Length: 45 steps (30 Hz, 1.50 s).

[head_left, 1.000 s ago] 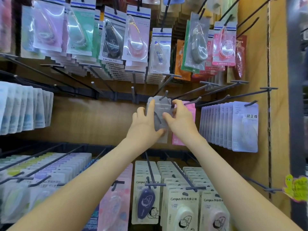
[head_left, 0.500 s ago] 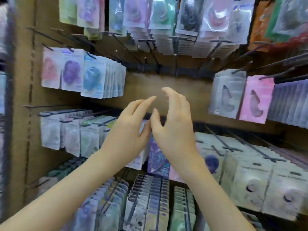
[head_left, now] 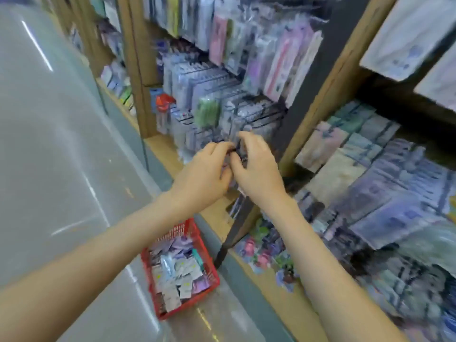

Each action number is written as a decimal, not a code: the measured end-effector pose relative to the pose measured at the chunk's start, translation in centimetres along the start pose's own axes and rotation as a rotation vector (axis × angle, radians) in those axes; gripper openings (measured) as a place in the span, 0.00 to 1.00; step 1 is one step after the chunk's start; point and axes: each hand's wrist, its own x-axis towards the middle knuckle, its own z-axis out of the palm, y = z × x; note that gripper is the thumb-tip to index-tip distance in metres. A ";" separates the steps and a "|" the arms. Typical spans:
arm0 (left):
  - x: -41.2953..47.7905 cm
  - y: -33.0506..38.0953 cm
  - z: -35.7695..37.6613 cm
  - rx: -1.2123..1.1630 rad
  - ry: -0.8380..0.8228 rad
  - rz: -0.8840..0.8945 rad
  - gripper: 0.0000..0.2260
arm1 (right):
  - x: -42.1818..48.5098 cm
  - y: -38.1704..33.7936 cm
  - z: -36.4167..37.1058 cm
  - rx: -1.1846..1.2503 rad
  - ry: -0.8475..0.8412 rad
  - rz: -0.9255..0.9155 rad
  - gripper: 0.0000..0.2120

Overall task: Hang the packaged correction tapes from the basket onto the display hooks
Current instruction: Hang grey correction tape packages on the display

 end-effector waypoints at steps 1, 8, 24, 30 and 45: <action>-0.9 -3.4 1.1 0.001 -0.031 -0.082 0.19 | 0.2 1.0 3.3 0.006 -0.071 0.023 0.17; -15.5 -24.8 13.9 0.036 -0.206 -0.808 0.17 | -7.2 13.3 27.3 0.039 -0.511 0.325 0.17; -30.5 -56.6 54.1 0.198 -0.560 -1.026 0.30 | -24.5 45.5 69.2 -0.074 -0.791 0.468 0.34; -29.6 -61.3 60.6 0.448 -0.635 -1.054 0.34 | -23.8 48.6 74.7 -0.340 -0.847 0.350 0.39; -27.7 -62.0 61.4 0.597 -0.385 -0.463 0.32 | -22.6 48.8 75.1 -0.309 -0.736 0.182 0.34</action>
